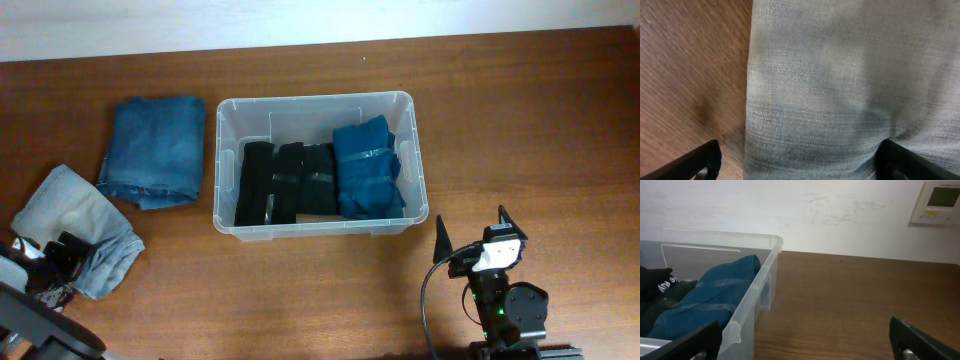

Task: Pack container
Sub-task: 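Move the left gripper to the light grey denim cloth and grasp it, then lift the grey denim cloth and lower it into the bin's right side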

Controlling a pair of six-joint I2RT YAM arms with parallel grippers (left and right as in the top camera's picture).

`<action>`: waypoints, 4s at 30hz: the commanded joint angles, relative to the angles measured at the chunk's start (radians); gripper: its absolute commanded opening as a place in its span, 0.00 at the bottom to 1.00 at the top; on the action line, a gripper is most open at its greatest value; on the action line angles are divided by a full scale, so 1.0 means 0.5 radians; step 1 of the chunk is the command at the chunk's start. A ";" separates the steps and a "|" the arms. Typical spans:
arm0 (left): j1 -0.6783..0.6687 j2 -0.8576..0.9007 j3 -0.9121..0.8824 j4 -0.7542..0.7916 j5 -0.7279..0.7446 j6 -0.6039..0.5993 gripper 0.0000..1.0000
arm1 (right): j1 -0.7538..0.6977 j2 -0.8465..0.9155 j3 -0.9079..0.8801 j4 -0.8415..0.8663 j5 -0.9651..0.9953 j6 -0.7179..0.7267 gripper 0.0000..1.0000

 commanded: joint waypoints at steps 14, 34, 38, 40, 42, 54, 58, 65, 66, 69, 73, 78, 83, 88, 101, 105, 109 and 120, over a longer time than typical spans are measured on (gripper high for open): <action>-0.008 0.058 0.214 -0.364 -0.027 -0.049 0.01 | -0.018 -0.018 -0.013 -0.002 -0.027 0.018 0.98; -0.759 -0.681 1.412 -0.768 0.545 -0.130 0.01 | -0.018 -0.018 -0.013 -0.002 -0.027 0.018 0.98; -1.357 -0.681 1.613 -0.489 0.770 -0.218 0.01 | -0.018 -0.018 -0.013 -0.002 -0.027 0.018 0.98; -1.573 -0.680 1.618 -0.345 0.767 -0.281 0.01 | -0.018 -0.018 -0.013 -0.002 -0.027 0.018 0.98; -1.781 -0.670 1.618 -0.224 0.759 -0.320 0.01 | -0.018 -0.018 -0.013 -0.002 -0.027 0.018 0.98; -2.764 -0.251 1.618 0.225 0.521 -0.513 0.01 | -0.018 -0.018 -0.013 -0.002 -0.027 0.018 0.98; -2.816 -0.126 1.618 0.230 0.473 -0.616 0.00 | -0.018 -0.018 -0.013 -0.002 -0.027 0.018 0.98; -2.844 -0.013 1.592 0.169 0.291 -0.752 0.01 | -0.018 -0.018 -0.013 -0.002 -0.027 0.018 0.98; -2.848 -0.013 1.577 0.169 0.282 -0.764 0.01 | -0.018 -0.018 -0.013 -0.002 -0.027 0.018 0.98; -2.870 -0.013 1.485 0.156 0.208 -0.858 0.01 | -0.018 -0.018 -0.013 -0.002 -0.027 0.018 0.99; -2.882 -0.013 1.337 0.179 0.114 -0.954 0.01 | -0.018 -0.018 -0.013 -0.002 -0.027 0.018 0.98; -2.930 -0.013 1.153 0.229 0.111 -0.952 0.01 | -0.018 -0.018 -0.013 -0.002 -0.027 0.018 0.99; -3.024 -0.014 1.103 0.163 0.074 -0.943 0.01 | -0.018 -0.018 -0.013 -0.002 -0.027 0.018 0.98; -3.052 -0.015 1.097 -0.024 0.060 -0.944 0.01 | -0.018 -0.018 -0.013 -0.002 -0.027 0.018 0.98; -3.134 -0.018 0.954 -0.188 -0.084 -1.050 0.00 | -0.018 -0.018 -0.013 -0.002 -0.027 0.018 0.98; -3.128 -0.018 0.936 -0.111 -0.074 -1.050 0.15 | -0.018 -0.018 -0.013 -0.002 -0.027 0.018 0.98; -3.088 -0.018 0.937 -0.130 -0.082 -0.993 0.72 | -0.018 -0.018 -0.013 -0.002 -0.027 0.018 0.99; -2.823 -0.064 0.940 -0.271 -0.101 -0.504 0.95 | -0.018 -0.018 -0.013 -0.002 -0.027 0.018 0.98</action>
